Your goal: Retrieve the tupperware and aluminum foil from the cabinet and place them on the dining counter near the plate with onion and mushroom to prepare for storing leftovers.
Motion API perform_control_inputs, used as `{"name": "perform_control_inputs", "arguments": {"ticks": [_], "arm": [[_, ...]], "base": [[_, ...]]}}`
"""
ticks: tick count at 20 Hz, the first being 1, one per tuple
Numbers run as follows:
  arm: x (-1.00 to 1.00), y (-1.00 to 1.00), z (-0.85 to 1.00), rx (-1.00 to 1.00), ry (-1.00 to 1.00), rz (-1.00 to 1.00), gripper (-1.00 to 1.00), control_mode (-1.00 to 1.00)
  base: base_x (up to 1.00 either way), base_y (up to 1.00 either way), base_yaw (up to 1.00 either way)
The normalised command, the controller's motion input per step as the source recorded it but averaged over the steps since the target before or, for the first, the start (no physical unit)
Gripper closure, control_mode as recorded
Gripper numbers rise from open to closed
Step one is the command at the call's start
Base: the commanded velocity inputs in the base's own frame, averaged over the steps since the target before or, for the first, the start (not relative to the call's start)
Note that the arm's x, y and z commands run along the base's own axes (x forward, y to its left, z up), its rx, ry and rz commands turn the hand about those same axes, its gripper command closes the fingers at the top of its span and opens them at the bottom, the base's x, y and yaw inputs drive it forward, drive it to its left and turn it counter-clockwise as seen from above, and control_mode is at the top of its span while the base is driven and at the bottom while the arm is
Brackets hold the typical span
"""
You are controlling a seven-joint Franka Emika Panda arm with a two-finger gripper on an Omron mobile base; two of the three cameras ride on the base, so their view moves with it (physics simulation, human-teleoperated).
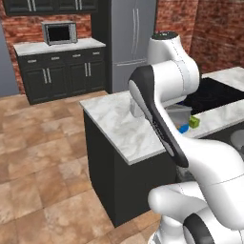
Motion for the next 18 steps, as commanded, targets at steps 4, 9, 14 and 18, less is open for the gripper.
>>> {"name": "perform_control_inputs", "arguments": {"ticks": [4,9,14,18], "arm": [[0.0,0.0,0.0,0.0,0.0,0.0,1.0,1.0],[0.0,0.0,0.0,0.0,0.0,0.0,1.0,1.0],[0.4,0.07,-0.27,0.0,-0.07,0.0,1.0,-1.0],[0.42,0.35,-0.53,0.0,-0.04,0.0,1.0,-1.0]], "base": [[0.29,-0.6,-0.19],[0.33,-0.43,-0.12],[0.09,0.0,0.0],[0.0,0.0,0.0]]}}
